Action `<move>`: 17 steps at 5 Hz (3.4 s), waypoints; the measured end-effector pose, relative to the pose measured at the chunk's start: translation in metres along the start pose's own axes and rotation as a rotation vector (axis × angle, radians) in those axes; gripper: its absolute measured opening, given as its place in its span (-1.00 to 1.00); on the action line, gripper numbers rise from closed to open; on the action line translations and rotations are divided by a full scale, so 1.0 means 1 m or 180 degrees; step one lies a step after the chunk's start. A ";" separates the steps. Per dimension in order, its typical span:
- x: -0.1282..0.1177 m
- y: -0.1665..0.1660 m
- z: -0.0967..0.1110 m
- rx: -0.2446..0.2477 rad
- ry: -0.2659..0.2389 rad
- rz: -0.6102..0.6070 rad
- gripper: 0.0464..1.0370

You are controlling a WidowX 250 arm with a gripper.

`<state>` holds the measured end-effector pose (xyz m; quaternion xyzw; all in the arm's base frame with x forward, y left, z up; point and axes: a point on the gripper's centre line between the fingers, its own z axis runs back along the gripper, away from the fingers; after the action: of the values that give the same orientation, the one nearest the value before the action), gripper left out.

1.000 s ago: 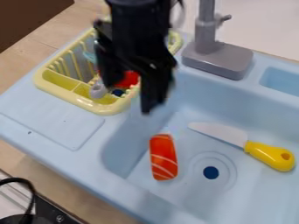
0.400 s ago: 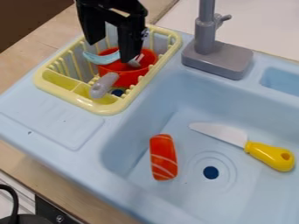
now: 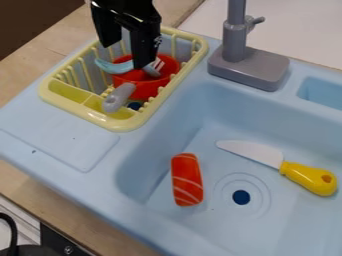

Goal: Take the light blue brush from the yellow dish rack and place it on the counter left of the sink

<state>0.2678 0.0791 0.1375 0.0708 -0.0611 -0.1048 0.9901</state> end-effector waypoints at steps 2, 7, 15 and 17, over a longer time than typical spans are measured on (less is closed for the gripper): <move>0.006 0.003 -0.020 0.0026 -0.0244 -0.0309 0.92; 0.013 0.005 -0.049 -0.0156 -0.0443 -0.0585 0.92; -0.004 0.007 0.008 0.0047 -0.0450 -0.0129 -0.45; -0.042 -0.004 0.033 0.0165 -0.0326 0.0570 -0.44</move>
<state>0.2223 0.0804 0.1645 0.0853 -0.1204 -0.0177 0.9889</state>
